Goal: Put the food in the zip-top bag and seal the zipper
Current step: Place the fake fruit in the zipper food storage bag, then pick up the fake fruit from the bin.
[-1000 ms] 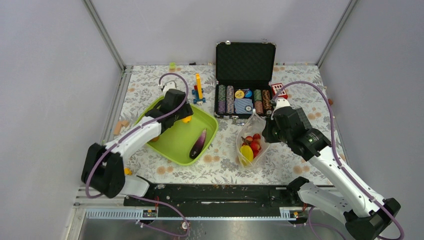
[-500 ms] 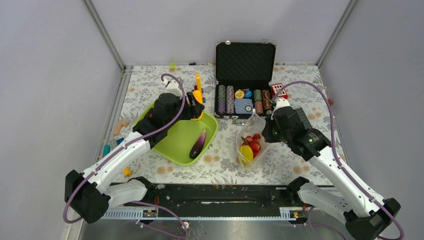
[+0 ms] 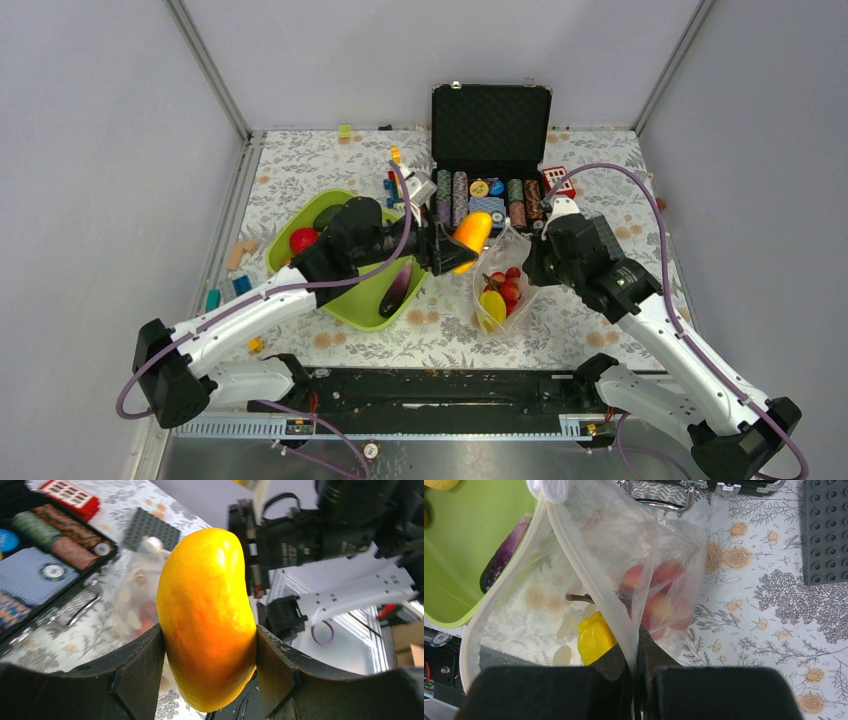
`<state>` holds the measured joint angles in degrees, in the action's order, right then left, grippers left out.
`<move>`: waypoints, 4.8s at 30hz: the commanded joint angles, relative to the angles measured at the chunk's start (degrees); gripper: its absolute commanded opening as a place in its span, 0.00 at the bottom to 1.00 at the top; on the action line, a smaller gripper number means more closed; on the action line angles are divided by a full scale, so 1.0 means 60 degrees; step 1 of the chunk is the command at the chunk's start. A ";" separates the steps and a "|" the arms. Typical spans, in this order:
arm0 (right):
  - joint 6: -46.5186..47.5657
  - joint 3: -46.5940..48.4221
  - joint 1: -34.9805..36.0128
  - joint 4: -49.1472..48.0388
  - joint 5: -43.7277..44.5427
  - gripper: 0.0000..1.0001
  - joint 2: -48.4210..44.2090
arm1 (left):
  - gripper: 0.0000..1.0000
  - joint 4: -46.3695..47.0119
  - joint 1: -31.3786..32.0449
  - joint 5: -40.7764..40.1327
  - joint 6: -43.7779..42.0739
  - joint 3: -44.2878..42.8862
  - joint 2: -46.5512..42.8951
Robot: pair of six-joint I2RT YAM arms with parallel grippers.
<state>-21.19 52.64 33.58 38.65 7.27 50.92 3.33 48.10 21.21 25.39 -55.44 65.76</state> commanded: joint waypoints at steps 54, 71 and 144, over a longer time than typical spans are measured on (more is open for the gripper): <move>0.0121 -0.0116 -0.0068 -0.0297 0.0225 0.03 -0.0230 | 0.99 0.0123 0.1857 -0.3265 -0.0951 -0.0635 0.0667; 0.0154 -0.0087 -0.0060 -0.0305 0.0168 0.03 -0.0246 | 0.99 -0.4092 -0.0370 -0.8458 0.1903 0.0350 -0.0584; 0.0266 -0.1233 -0.0060 -0.1904 -0.0295 0.03 -0.1539 | 0.52 -0.2232 -0.4664 -0.7097 0.1161 0.0049 0.4472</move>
<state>-19.11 45.23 32.99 29.71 6.31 42.70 -11.46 20.40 -22.85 31.77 -53.76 93.95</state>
